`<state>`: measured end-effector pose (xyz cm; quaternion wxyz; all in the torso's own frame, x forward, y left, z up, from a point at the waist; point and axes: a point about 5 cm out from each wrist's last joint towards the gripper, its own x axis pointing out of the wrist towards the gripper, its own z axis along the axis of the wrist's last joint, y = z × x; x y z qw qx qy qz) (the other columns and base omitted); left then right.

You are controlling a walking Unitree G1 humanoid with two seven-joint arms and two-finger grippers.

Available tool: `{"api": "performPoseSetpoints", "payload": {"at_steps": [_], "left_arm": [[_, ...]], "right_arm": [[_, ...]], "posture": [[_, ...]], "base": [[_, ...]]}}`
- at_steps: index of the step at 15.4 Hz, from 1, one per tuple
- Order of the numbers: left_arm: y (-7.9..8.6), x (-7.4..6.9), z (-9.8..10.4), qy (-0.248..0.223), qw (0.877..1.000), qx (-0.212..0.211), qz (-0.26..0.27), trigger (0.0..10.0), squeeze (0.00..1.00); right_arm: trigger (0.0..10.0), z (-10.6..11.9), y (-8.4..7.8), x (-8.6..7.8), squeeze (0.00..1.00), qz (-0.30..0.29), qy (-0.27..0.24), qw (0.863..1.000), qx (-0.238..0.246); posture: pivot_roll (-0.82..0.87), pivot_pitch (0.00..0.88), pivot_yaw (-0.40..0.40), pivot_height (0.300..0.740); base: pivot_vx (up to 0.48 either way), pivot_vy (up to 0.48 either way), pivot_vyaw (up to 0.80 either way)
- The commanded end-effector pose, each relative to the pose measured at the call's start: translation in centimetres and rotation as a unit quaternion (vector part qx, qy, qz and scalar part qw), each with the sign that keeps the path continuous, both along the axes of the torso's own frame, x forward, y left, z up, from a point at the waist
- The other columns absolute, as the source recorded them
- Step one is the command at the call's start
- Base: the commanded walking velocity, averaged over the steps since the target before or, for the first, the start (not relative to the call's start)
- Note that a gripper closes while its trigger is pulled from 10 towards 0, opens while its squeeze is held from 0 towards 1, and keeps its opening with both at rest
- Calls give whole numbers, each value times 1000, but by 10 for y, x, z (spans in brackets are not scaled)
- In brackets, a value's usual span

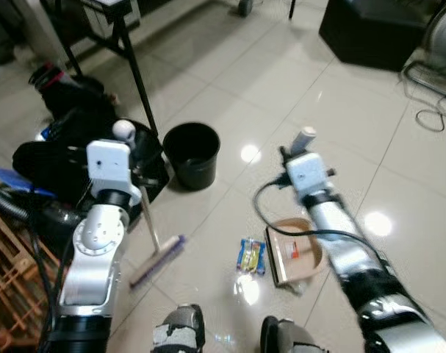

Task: Sweep floor

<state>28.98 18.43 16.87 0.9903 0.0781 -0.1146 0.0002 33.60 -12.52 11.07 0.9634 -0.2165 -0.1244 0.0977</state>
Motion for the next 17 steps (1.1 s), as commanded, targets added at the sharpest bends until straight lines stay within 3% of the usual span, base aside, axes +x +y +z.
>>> {"api": "performPoseSetpoints", "payload": {"at_steps": [1, 3, 4, 12, 15, 17], "left_arm": [[4, -5, 10, -26, 1000, 10, 7, 10000, 0], [7, -3, 6, -20, 1000, 12, 15, 10000, 0], [7, -3, 6, -20, 1000, 12, 15, 10000, 0], [-2, 30, -18, -16, 996, -51, 77, 10000, 0], [-15, 46, -19, -21, 992, -94, 86, 10000, 0], [-31, 52, -17, -16, 984, -152, 90, 10000, 0]], "right_arm": [[10000, 6, 3, 3, 0, 1, -23, 1000, -12], [10000, -1, 24, 2, 0, 12, -21, 999, -43], [10000, -1, 26, 2, 0, 13, -21, 999, -46], [10000, -13, 45, -13, 0, -9, 5, 997, 75], [10000, -11, 51, -16, 0, -5, 4, 995, 97], [10000, -13, 51, -16, 0, -13, 14, 995, 102]], "posture": [[272, 291, 23, 740], [261, 303, 21, 740], [261, 303, 21, 740], [145, 305, 4, 740], [114, 296, -4, 740], [114, 294, -10, 740]], "base": [[0, 0, 0], [0, 0, 0], [0, 0, 0], [0, 0, 0], [0, 0, 0], [0, 0, 0]]}}
